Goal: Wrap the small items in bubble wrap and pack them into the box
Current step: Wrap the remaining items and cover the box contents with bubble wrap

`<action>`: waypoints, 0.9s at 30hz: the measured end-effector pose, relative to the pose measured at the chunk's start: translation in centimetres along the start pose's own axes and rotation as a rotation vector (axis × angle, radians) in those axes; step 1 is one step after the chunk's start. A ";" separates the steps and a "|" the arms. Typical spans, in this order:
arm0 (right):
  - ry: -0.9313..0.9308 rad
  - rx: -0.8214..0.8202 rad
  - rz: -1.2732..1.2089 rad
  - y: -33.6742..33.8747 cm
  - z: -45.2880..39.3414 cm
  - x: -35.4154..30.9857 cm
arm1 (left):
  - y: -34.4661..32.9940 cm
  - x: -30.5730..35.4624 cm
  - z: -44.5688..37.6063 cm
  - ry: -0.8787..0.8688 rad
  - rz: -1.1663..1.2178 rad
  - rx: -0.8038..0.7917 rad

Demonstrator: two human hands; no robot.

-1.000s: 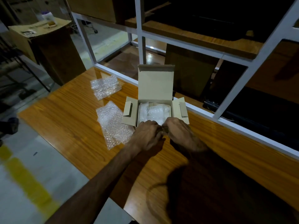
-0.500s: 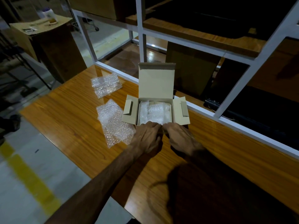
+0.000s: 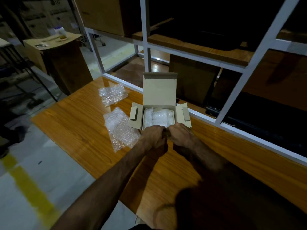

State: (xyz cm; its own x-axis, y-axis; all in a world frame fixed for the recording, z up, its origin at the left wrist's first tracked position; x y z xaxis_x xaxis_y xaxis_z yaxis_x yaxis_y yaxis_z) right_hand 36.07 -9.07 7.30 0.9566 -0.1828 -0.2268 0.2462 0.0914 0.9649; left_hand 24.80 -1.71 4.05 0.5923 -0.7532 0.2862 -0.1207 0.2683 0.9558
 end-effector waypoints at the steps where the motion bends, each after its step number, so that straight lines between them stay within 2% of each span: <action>1: 0.003 0.011 0.020 0.2 0.2 0.1 | 0.3 0.0 0.0 0.000 0.015 -0.025; 4: 0.012 0.012 0.033 0.4 0.9 -0.3 | 1.0 -0.6 0.7 -0.018 0.042 -0.065; 7: 0.033 0.049 0.057 -0.8 1.2 -0.3 | 1.0 -1.6 2.0 -0.017 -0.106 0.044; 10: 0.064 0.063 0.102 -1.8 1.1 -0.4 | 0.6 -2.2 2.8 -0.016 -0.165 0.051; 15: 0.034 -0.022 0.168 -2.0 -0.4 -0.4 | 0.7 -2.7 1.9 0.022 -0.122 0.040; 20: 0.084 -0.099 0.258 -1.9 -1.7 -0.3 | 0.3 -3.1 0.4 0.044 -0.150 -0.036; 27: 0.052 -0.205 0.260 -1.7 -3.4 -0.2 | -0.4 -2.9 -0.9 0.048 -0.210 -0.148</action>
State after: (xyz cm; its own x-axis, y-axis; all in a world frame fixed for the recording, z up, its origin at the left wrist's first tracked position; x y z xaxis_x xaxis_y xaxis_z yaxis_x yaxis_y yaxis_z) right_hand 36.03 -5.82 5.23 0.9969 -0.0776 0.0124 0.0135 0.3240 0.9460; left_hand 23.81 0.93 2.76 0.6300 -0.7730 0.0751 0.1253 0.1965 0.9725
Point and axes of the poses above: each hand's wrist, its own z-axis away from the middle knuckle, its own y-axis out of the back of the hand, x = y × z, the point moved 4 cm from there along -z, towards the middle knuckle
